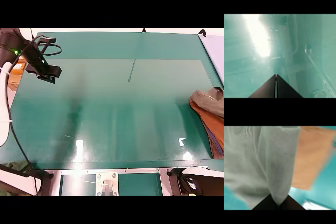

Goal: Fold the shirts.

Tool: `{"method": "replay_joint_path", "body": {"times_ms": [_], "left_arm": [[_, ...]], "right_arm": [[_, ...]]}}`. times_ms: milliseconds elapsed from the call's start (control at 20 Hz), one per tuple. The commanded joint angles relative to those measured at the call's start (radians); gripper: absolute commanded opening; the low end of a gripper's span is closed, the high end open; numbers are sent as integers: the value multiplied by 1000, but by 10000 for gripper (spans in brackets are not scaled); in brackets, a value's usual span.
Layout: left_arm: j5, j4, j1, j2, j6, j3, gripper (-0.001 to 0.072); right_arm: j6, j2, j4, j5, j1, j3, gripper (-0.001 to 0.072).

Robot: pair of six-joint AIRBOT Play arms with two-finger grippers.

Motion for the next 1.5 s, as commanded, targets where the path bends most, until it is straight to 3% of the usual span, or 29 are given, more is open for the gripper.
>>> {"method": "replay_joint_path", "body": {"times_ms": [0,100,150,200,250,350,400,450,500,650,800,1150,1300,1450], "left_arm": [[2,-5,0,0,3,0,27],[8,-5,0,0,3,0,27],[11,-5,0,0,3,0,27],[11,-5,0,0,3,0,27],[13,-8,0,0,3,0,27],[22,-12,0,0,3,0,27],[21,-12,0,0,3,0,27],[19,-16,-3,0,3,0,26],[16,-27,-9,1,3,0,26],[2,-59,-45,45,-12,-34,26],[47,-61,-93,216,-37,-225,25],[228,-89,-188,736,-218,-877,26],[222,-102,-192,825,-254,-976,27],[231,-102,-192,829,-264,-982,27]], "right_arm": [[42,18,-165,18,-7,-138,18],[42,18,-163,-31,-4,-248,31],[42,18,-164,-47,-4,-301,200],[42,16,-164,-56,-6,-349,507],[42,9,-164,-56,-8,-368,572],[52,-4,-129,-57,-3,-350,541],[46,-5,-58,-67,14,-328,406],[19,-5,54,-101,48,-299,111],[-14,-5,164,-139,93,-270,28],[-104,20,358,-264,292,-209,18],[-169,106,375,-362,517,-240,17],[-214,470,365,-591,1005,-897,18],[-215,526,364,-705,1149,-1038,19],[-211,527,383,-685,1227,-1062,18]]}}
